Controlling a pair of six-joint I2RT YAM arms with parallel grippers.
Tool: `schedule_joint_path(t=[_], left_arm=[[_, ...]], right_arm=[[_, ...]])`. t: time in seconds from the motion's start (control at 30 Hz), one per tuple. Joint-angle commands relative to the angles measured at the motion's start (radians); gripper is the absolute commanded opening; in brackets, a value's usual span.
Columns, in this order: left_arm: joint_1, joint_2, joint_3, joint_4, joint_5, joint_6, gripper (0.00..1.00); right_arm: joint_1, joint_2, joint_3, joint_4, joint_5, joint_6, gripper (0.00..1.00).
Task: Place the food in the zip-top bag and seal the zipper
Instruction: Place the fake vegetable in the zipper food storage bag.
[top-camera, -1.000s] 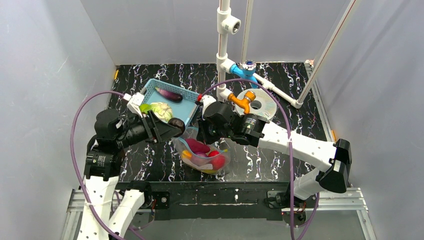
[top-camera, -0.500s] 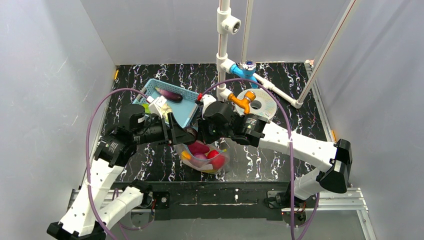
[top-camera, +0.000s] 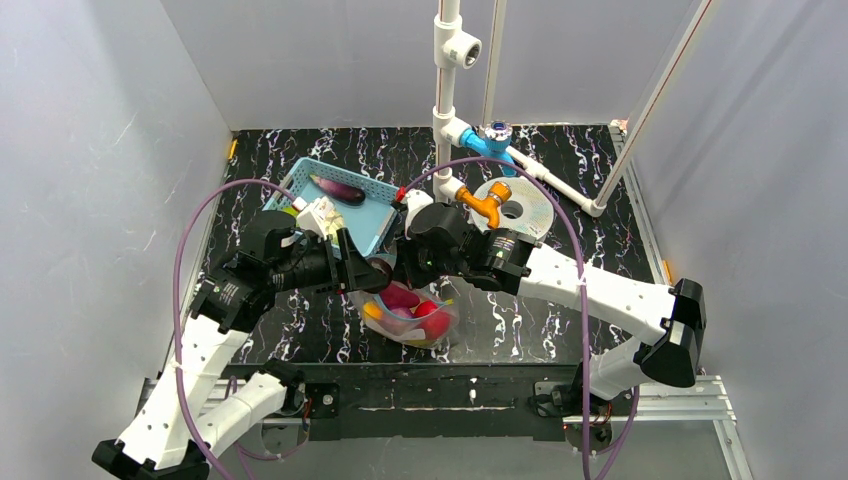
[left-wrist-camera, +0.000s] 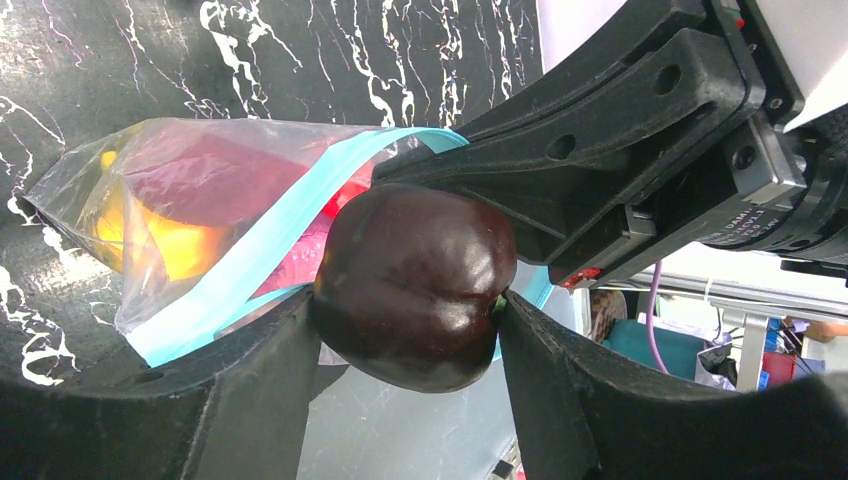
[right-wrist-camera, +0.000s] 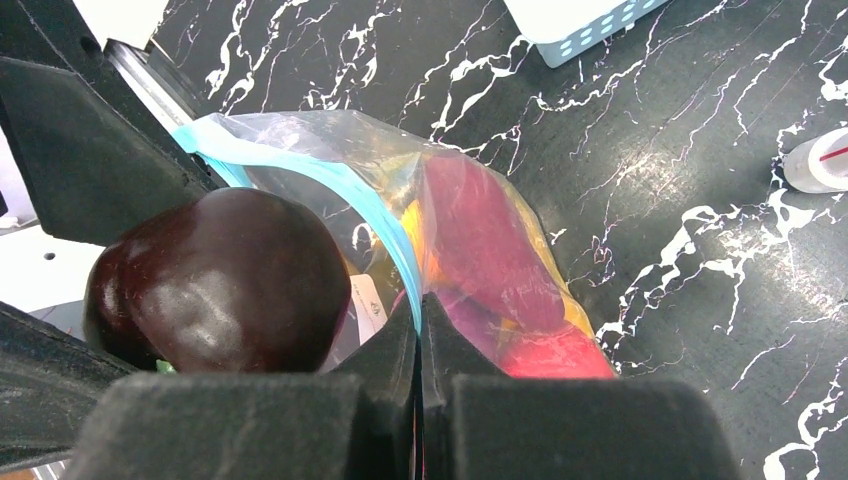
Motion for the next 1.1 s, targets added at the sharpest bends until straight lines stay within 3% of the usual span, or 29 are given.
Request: schedule_joint_path(t=[0.0,0.57,0.93,1.07], left_arm=[[-0.010,-0.004,0.028,-0.011,-0.002,0.012,0.60],[-0.028,0.001,0.044,0.055,0.018,-0.016,0.72],[-0.028,-0.028,0.167,-0.128,-0.120,0.069,0.74],[-0.028,-0.056,0.163,-0.119,-0.090,0.074,0.75]], right_arm=[[-0.001,-0.035,-0.002,0.056,-0.015,0.001,0.01],[-0.001,-0.034,0.009,0.054,-0.023,0.002,0.01],[-0.001,-0.029,0.023,0.039,0.016,0.014,0.01],[-0.008,-0.009,0.044,0.018,0.031,0.016,0.01]])
